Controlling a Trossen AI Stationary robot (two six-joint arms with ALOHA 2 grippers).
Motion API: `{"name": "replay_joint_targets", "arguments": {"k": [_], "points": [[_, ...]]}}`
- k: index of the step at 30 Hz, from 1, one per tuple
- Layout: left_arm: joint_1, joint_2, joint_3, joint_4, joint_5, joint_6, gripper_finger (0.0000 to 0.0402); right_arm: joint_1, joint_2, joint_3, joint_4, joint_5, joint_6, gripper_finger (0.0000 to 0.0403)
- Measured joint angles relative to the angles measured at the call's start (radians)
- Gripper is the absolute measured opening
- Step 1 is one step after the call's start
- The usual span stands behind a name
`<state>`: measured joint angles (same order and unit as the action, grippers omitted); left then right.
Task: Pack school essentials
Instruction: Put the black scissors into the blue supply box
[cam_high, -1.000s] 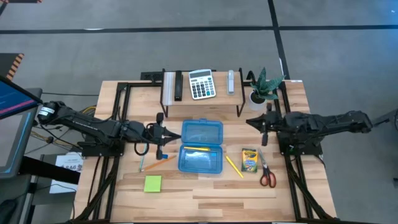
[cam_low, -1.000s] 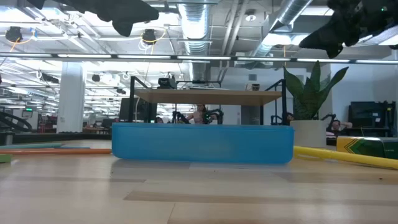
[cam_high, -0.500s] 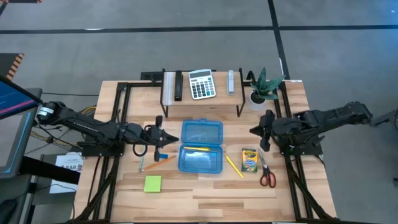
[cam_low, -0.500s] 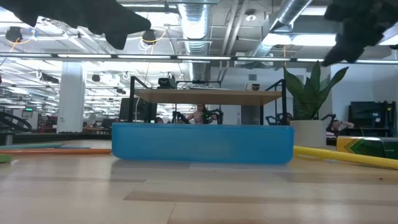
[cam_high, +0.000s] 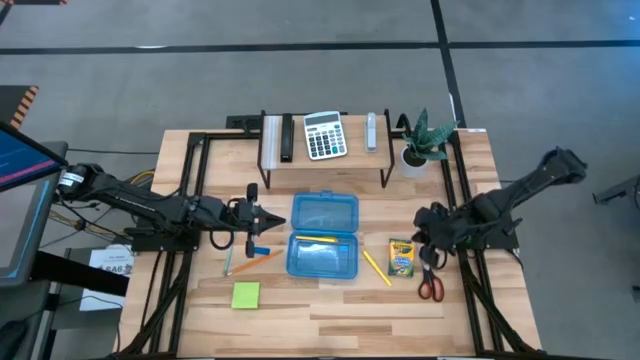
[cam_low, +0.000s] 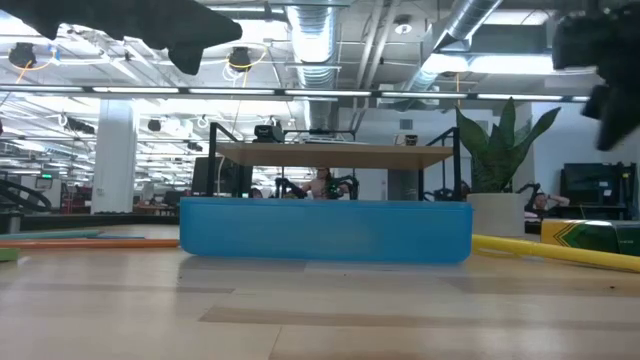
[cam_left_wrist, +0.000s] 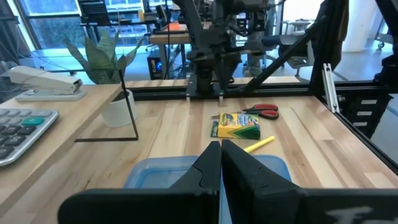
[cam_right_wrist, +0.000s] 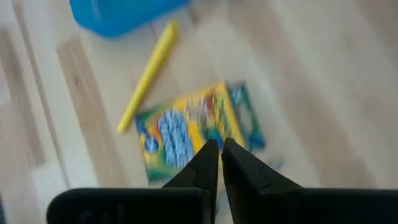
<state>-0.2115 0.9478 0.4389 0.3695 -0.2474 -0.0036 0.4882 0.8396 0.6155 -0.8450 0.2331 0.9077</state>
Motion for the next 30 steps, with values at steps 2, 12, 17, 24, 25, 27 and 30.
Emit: {"name": "replay_joint_targets", "arguments": {"k": [2, 12, 17, 24, 25, 27, 30], "points": [[0.0, 0.0, 0.0, 0.0, 0.0, 0.0, 0.0001, 0.02, 0.022, 0.0, -0.025, -0.049, 0.068, 0.0049], [0.0, 0.0, 0.0, 0.0, 0.0, 0.0, 0.0001, 0.125, 0.087, 0.0, -0.042, -0.109, 0.244, 0.005], [0.0, 0.0, 0.0, 0.0, 0.0, 0.0, 0.0001, 0.125, 0.091, 0.0, -0.045, -0.106, 0.251, 0.0066], [0.0, 0.0, 0.0, 0.005, -0.001, 0.007, 0.0001, 0.129, 0.109, 0.0, -0.074, -0.136, 0.322, 0.0137], [0.0, 0.0, 0.0, 0.007, -0.003, 0.011, 0.0001, 0.131, 0.118, 0.0, -0.079, -0.144, 0.329, 0.0149], [0.0, 0.0, 0.001, 0.009, -0.005, 0.015, 0.0001, 0.137, 0.139, 0.0, -0.089, -0.157, 0.348, 0.0172], [0.0, 0.0, 0.001, 0.016, -0.003, -0.01, 0.0001, 0.15, 0.179, 0.0, -0.086, -0.165, 0.384, 0.02]]}}
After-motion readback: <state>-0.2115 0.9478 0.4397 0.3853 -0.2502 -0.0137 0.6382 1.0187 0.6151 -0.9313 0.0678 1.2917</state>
